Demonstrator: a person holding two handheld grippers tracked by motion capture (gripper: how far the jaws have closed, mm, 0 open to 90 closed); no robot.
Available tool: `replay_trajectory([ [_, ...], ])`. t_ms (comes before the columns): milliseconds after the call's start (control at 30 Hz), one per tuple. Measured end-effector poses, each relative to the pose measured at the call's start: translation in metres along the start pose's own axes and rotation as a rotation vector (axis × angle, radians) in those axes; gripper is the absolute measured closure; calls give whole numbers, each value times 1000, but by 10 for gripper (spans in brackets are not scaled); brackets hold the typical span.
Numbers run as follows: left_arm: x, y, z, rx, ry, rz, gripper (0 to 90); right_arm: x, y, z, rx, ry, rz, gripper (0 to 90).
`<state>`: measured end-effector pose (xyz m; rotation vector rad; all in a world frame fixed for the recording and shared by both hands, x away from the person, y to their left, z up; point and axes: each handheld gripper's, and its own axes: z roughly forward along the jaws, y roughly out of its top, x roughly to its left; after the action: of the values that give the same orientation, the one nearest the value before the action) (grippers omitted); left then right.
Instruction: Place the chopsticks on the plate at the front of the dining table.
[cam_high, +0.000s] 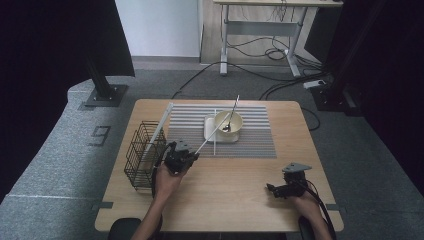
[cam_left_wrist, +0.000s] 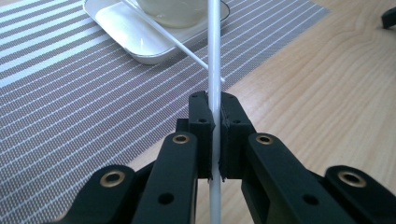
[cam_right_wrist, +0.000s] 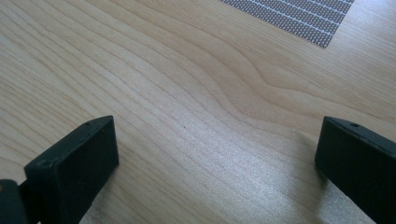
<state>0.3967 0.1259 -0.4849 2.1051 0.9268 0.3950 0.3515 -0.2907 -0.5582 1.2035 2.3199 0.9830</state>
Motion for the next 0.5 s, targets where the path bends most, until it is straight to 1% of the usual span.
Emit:
replay_trajectory([
  [333, 12, 13, 16, 29, 18, -18, 853, 0, 0, 0, 0, 0, 0, 0],
  [500, 18, 19, 23, 48, 32, -17, 853, 0, 0, 0, 0, 0, 0, 0],
])
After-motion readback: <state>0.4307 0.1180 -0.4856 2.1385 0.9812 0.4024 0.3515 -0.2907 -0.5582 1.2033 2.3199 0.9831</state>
